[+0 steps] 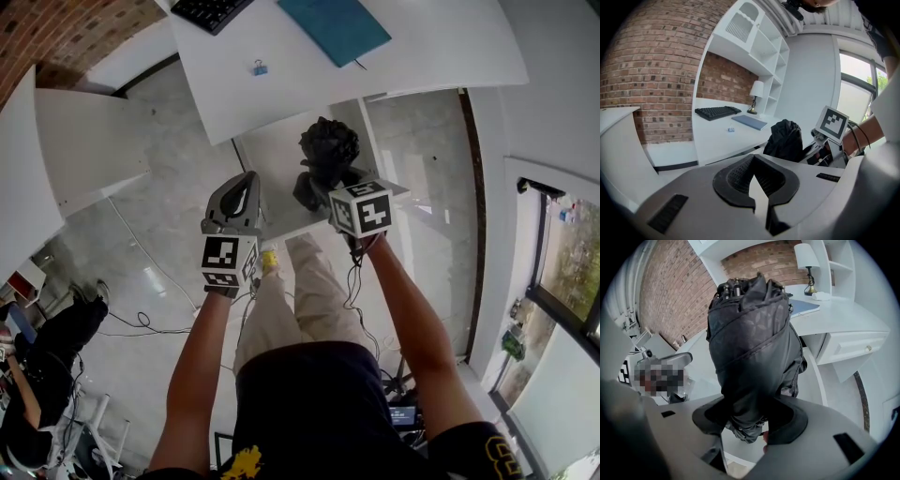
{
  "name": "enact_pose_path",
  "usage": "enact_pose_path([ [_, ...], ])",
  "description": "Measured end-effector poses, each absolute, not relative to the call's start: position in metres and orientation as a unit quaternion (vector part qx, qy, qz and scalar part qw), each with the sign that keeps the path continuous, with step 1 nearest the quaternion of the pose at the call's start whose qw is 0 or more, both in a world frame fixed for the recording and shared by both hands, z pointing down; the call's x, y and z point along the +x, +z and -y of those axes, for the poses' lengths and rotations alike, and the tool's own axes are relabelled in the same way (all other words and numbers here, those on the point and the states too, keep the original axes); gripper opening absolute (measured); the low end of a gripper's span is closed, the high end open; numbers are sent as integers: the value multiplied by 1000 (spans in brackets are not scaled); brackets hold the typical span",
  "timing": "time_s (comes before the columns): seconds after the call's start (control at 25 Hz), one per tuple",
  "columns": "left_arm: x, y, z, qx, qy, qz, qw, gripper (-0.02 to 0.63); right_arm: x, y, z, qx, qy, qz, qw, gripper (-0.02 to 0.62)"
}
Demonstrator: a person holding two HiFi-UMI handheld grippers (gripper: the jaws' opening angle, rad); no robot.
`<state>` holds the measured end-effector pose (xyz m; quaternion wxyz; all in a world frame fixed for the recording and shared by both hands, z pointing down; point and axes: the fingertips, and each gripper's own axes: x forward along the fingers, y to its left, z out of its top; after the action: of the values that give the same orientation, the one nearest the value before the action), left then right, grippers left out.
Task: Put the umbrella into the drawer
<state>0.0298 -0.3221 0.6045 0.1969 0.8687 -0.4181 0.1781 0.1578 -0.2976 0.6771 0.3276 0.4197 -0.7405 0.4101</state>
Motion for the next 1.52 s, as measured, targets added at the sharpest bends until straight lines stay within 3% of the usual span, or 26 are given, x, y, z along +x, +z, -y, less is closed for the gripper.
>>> enact_pose_path([
  [0.96, 27, 647, 322, 847, 191, 443, 222, 14, 156, 758, 291, 371, 455, 703, 401, 212],
  [1.52, 30, 648, 325, 840, 191, 457, 224, 14, 162, 774, 309, 372, 492, 684, 389, 210],
])
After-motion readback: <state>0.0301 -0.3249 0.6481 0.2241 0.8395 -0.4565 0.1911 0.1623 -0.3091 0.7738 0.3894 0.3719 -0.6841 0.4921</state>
